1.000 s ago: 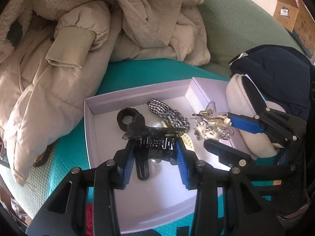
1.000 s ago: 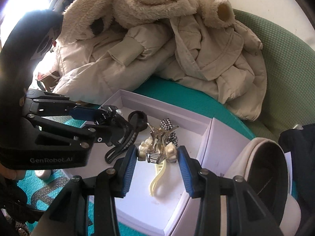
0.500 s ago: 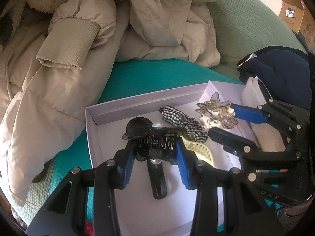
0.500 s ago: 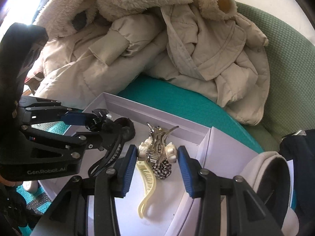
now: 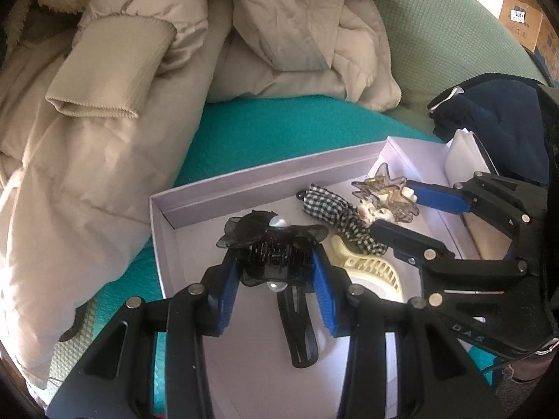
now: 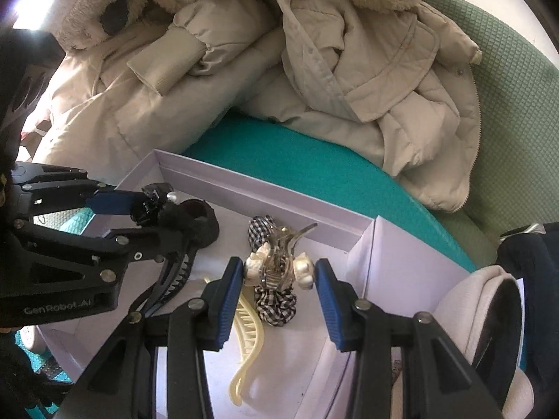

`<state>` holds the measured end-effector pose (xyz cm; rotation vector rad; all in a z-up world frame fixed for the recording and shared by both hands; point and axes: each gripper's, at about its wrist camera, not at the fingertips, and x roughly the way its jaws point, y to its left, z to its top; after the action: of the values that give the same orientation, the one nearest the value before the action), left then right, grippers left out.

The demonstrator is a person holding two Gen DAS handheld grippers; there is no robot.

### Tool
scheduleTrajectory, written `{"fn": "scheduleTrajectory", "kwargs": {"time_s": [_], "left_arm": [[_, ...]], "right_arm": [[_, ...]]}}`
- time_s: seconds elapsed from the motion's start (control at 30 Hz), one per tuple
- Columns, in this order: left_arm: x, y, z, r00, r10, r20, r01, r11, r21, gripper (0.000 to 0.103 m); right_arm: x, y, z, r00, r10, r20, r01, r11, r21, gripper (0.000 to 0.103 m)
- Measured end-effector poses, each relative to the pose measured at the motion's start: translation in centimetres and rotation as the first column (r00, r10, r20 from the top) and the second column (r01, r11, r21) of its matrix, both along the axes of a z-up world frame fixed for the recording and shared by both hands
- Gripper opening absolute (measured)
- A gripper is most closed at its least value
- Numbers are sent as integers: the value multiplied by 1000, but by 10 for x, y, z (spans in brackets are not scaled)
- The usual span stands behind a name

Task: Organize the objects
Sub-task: 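Lower both held clips into the white box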

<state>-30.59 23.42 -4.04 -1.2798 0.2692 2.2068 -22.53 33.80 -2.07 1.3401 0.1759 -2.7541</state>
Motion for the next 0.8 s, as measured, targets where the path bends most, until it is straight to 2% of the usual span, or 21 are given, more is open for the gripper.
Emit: {"fn": "scheduleTrajectory", "kwargs": {"time_s": [0.47,0.57,0.8], "left_arm": [[1,2,-15,999,6,38,-5,1000,-15,39],[1,3,-16,999,6,46,-5,1000,-24,42],[-1,-2,-14,998,28,62,-28,1000,0,43]], "right_arm": [[0,-3,-3,1000,-20,16,19,998,52,43],[-1,-2,-3,1000,-19,20,18,998,54,43],[2,-1,3,999,-34,18,33,997,66,44]]}}
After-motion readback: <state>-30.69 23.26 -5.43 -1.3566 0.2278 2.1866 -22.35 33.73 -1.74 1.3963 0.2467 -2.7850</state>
